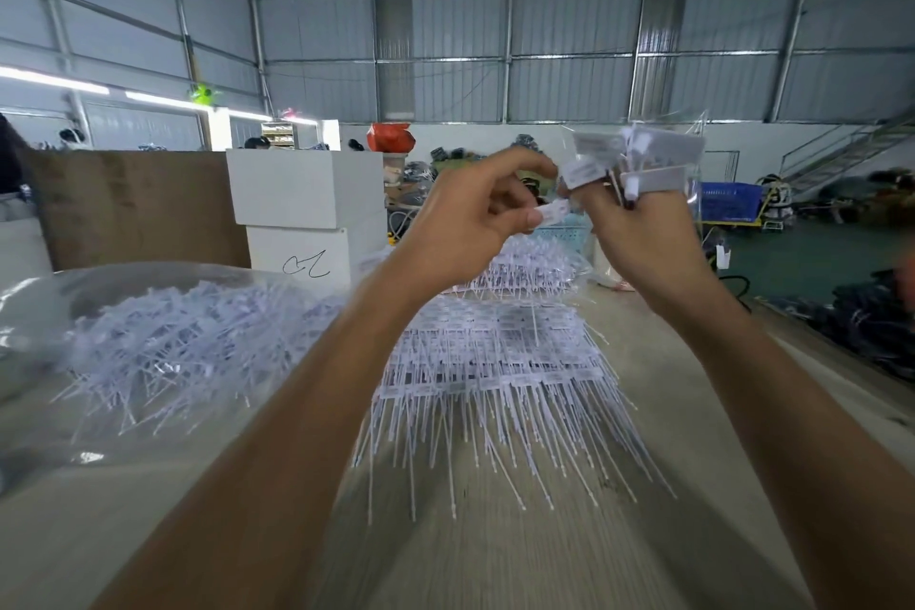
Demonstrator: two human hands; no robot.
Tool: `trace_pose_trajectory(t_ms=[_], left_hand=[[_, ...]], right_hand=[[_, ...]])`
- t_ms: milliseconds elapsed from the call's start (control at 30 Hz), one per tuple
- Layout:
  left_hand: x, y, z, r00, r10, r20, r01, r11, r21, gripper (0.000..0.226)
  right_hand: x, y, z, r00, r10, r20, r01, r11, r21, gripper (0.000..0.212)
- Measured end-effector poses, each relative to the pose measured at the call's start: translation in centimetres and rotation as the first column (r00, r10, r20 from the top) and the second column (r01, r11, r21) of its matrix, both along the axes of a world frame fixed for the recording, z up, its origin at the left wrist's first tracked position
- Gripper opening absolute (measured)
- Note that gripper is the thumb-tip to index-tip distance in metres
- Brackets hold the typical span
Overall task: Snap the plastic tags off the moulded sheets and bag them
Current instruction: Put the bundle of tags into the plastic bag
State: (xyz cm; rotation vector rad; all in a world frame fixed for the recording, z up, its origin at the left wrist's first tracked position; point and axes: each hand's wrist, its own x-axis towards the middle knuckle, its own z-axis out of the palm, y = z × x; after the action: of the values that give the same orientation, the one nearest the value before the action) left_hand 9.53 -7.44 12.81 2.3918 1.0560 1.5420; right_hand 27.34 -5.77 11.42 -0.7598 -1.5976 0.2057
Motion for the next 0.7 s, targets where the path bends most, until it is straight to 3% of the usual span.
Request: trace_pose_trajectory(t_ms=[133, 233, 500, 700], left_hand=[[-0.3, 0.5, -0.2, 0.999, -0.008, 0.045, 0.005, 0.999, 0.054, 0.029], [-0.4, 1.0, -0.4, 0.999, 0.047, 0.014, -0.048, 0.994, 0.101, 0.02], [-0.7, 2.0, -1.2, 0.942, 0.332, -0.059, -0.316, 0.93, 0.188, 0.024], [0.0, 1.5, -0.9, 0.962, 0.27, 0.031, -0.271, 0.961, 0.046, 0.026]], right_hand=[[0.2, 0.1, 0.2, 0.975, 0.155, 0.157, -0.143, 0.986, -0.082, 0.01], [0.4, 0.5, 0.2, 0.946, 0.218, 0.242, -0.202, 0.975, -0.09, 0.021], [0.4, 0.0, 0.3, 0.953, 0.285, 0.107, -0.269, 0.952, -0.145, 0.01], [0.3, -0.3, 0.7, 0.945, 0.328, -0.014, -0.322, 0.919, -0.228, 0.011]])
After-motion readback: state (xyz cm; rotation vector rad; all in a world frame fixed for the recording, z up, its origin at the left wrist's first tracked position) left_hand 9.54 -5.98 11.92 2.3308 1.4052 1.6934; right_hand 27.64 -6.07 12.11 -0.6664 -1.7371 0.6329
